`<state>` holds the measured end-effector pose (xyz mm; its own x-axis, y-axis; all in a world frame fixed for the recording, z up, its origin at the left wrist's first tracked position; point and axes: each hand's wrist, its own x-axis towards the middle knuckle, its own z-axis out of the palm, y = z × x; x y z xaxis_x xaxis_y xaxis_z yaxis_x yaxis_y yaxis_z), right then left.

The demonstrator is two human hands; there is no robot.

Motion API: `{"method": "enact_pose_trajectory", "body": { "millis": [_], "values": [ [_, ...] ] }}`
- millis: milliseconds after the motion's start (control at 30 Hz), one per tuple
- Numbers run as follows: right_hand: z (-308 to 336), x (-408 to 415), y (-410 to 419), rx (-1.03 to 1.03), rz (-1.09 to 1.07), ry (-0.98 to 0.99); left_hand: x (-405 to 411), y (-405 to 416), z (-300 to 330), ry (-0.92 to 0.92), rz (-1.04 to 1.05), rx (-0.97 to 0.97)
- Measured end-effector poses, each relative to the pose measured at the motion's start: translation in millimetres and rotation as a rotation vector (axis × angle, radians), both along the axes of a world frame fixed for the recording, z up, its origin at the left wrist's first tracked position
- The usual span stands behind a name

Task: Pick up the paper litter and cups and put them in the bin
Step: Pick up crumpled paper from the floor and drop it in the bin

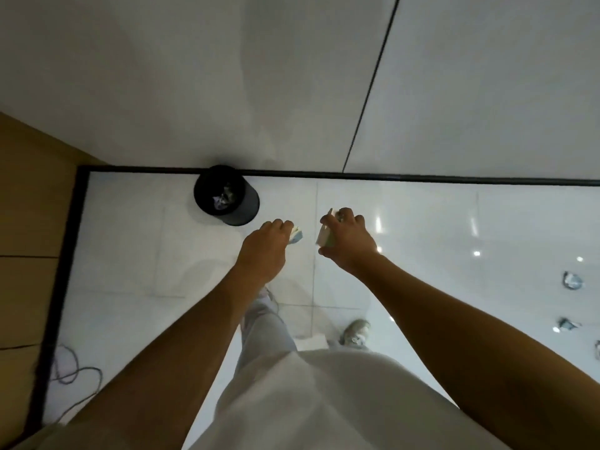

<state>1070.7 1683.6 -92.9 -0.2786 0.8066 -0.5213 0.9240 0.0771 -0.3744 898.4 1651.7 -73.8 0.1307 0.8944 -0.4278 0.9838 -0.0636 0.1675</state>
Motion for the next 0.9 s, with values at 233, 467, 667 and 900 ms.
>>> {"method": "enact_pose_trajectory", "body": {
  "millis": [233, 467, 667, 900],
  "values": [
    [-10.4, -172.4, 54.0, 0.005, 0.101, 0.023, -173.2, 38.3, -15.2, -0.003, 0.159, 0.003],
    [-24.9, -268.2, 90.4, -0.046, 0.181, 0.039, -274.4, 70.5, -31.8, -0.023, 0.323, -0.049],
    [-48.0, -307.3, 132.2, -0.076, 0.257, 0.016, -309.3, 97.9, -51.3, -0.031, 0.396, -0.065],
    [-85.0, -341.5, 174.6, -0.081, 0.331, -0.029, -338.0, 117.2, -81.9, -0.101, 0.506, -0.011]
  ]
}}
